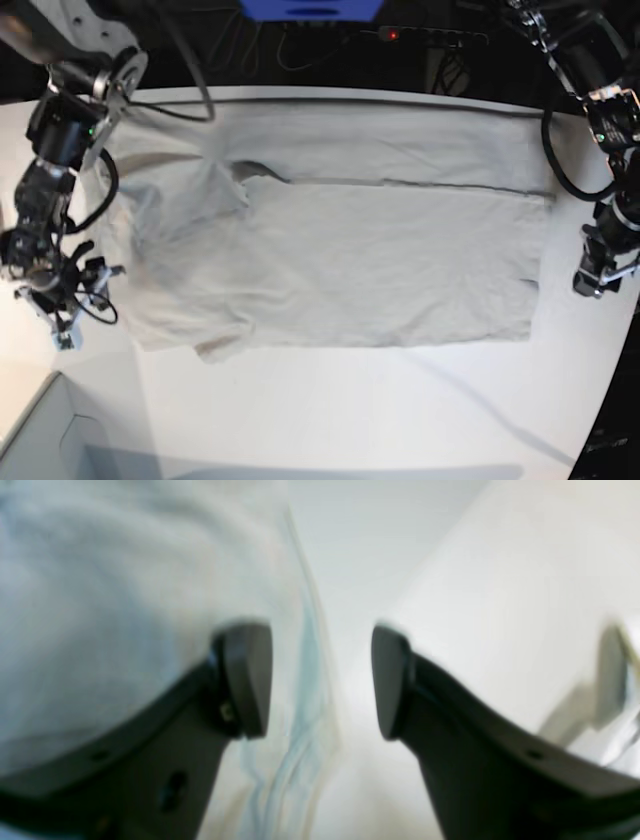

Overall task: Layout the t-shirt on the table in an organized manner, then fold the t-shirt properly
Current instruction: 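Release the shirt and move both grippers to its side edges, then grasp the shirt's side edges with both grippers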

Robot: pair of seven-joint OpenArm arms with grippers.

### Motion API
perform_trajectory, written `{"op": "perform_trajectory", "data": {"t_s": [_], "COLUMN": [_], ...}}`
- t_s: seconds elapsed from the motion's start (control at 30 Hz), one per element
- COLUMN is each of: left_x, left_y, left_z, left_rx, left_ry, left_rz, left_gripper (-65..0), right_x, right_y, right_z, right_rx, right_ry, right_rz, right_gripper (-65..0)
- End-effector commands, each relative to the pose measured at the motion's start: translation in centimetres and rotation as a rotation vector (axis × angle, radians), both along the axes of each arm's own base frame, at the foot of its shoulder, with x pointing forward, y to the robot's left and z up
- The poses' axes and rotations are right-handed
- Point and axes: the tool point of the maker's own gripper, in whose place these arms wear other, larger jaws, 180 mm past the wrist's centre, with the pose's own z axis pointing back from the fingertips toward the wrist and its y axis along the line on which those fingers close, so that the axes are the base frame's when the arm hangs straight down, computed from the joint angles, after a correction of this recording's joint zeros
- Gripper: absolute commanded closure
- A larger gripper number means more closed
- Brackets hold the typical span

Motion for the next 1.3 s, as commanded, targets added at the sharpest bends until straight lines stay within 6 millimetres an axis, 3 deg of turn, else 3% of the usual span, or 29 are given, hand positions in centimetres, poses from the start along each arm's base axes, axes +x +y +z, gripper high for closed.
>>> {"op": "perform_trajectory", "data": {"t_s": [0.0, 0.17, 0.3, 0.5, 0.6, 0.83, 0.9, 1.27], "left_x": [1.2, 4.0, 5.8, 7.7, 8.2, 9.0, 9.0, 8.9], "left_y": [0.4, -0.3, 0.1, 1.2, 1.7, 1.6, 1.2, 1.1], "left_z": [1.4, 0.4, -0.3, -0.8, -1.8, -3.3, -3.5, -3.8], "left_rx": [0.009, -0.044, 0.003, 0.266, 0.351, 0.418, 0.424, 0.422], "left_ry": [-0.037, -0.009, 0.005, 0.022, 0.051, 0.092, 0.097, 0.106], "left_rz": [-0.002, -0.029, -0.026, -0.051, -0.054, -0.071, -0.085, -0.088], "left_gripper": [-35.2, -35.2, -35.2, -35.2, -35.3, -35.3, -35.3, -35.3], "right_x": [2.0, 4.8, 4.2, 3.0, 2.9, 3.8, 3.9, 2.6], "right_y": [-1.1, -0.9, -0.6, 1.0, 1.4, 0.4, -0.9, -3.1], "right_z": [1.9, 1.0, -1.1, -3.8, -4.1, -2.6, -2.5, -4.1], "right_rx": [-0.007, 0.120, 0.200, 0.303, 0.326, 0.320, 0.288, 0.192], "right_ry": [-0.040, -0.077, -0.098, -0.102, -0.120, -0.192, -0.223, -0.211], "right_rz": [-0.006, 0.010, 0.011, 0.007, 0.005, 0.001, -0.054, -0.167], "right_gripper": [-32.3, -32.3, -33.5, -35.6, -35.7, -35.5, -35.6, -35.7]}}
